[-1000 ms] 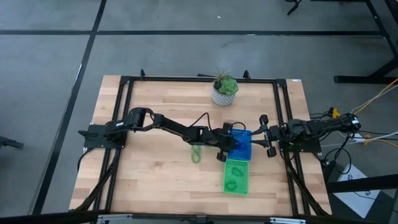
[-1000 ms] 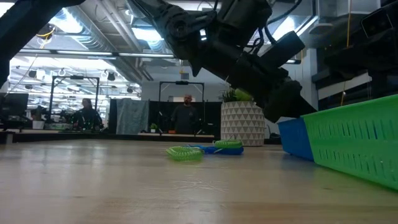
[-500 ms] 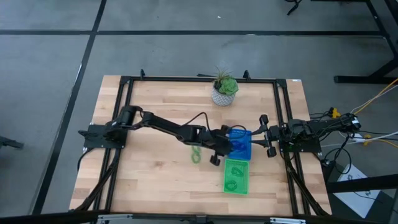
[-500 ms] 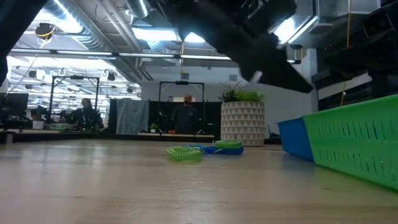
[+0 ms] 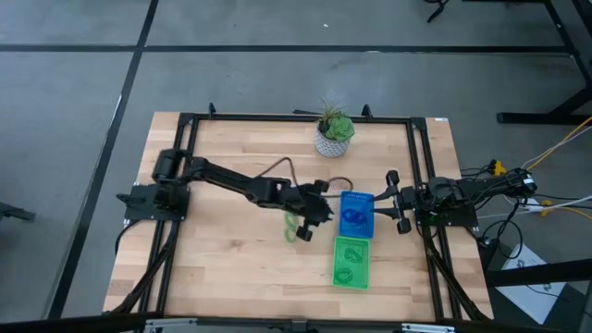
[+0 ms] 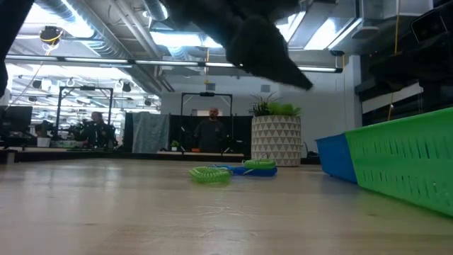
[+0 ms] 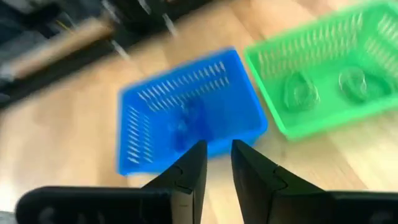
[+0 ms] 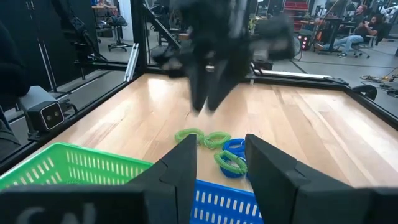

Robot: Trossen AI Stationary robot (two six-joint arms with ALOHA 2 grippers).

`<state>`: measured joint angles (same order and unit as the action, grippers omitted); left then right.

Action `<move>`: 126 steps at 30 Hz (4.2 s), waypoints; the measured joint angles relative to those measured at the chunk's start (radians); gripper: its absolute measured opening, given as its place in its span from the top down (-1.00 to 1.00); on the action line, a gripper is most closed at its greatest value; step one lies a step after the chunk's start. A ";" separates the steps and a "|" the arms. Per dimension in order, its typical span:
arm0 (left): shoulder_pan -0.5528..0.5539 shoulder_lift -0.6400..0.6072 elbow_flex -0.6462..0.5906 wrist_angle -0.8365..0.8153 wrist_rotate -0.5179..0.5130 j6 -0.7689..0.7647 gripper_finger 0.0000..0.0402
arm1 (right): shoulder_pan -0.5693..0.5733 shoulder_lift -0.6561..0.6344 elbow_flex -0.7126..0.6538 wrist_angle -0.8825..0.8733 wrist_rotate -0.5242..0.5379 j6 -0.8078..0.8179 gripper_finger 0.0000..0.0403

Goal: Sort spring keychains
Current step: Put the green spring keychain into the green bin

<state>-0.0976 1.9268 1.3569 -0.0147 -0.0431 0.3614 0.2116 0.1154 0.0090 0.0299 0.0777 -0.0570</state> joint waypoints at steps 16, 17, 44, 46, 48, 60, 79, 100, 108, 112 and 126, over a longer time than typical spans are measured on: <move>0.053 -0.456 -0.513 0.200 0.092 0.143 0.70 | 0.000 0.000 0.000 0.002 0.007 0.000 0.33; 0.052 -0.476 -0.534 0.197 0.092 0.163 0.69 | 0.000 0.000 0.000 0.002 0.007 0.000 0.33; -0.008 -0.214 -0.663 0.249 0.041 0.017 0.32 | 0.000 0.000 0.000 0.001 0.008 0.000 0.33; -0.022 -0.174 -0.652 0.262 -0.018 0.018 0.29 | 0.000 0.000 0.000 0.001 0.008 0.000 0.33; -0.035 -0.152 -0.636 0.272 -0.066 0.042 0.27 | 0.000 0.000 0.000 0.001 0.008 0.000 0.33; -0.034 -0.145 -0.631 0.270 0.037 0.039 0.29 | 0.000 0.000 0.000 0.001 0.008 0.000 0.33; 0.040 -0.148 -0.629 0.175 0.197 -0.145 0.39 | 0.000 0.000 0.000 0.001 0.008 0.000 0.33; 0.033 -0.338 -0.636 0.109 0.132 -0.070 0.91 | 0.000 0.000 0.000 0.001 0.008 0.000 0.33; 0.032 -0.499 -0.636 0.189 0.135 -0.045 0.91 | 0.000 0.000 0.000 0.001 0.008 0.000 0.33; 0.024 -0.545 -0.634 0.318 0.208 -0.045 0.91 | 0.000 0.000 0.000 0.001 0.008 0.000 0.33; -0.117 -0.552 -0.633 0.459 0.357 0.138 0.90 | 0.000 0.000 0.000 0.001 0.008 0.000 0.33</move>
<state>-0.2144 1.3746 0.7235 0.4445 0.3136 0.4992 0.2117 0.1158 0.0087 0.0308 0.0860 -0.0574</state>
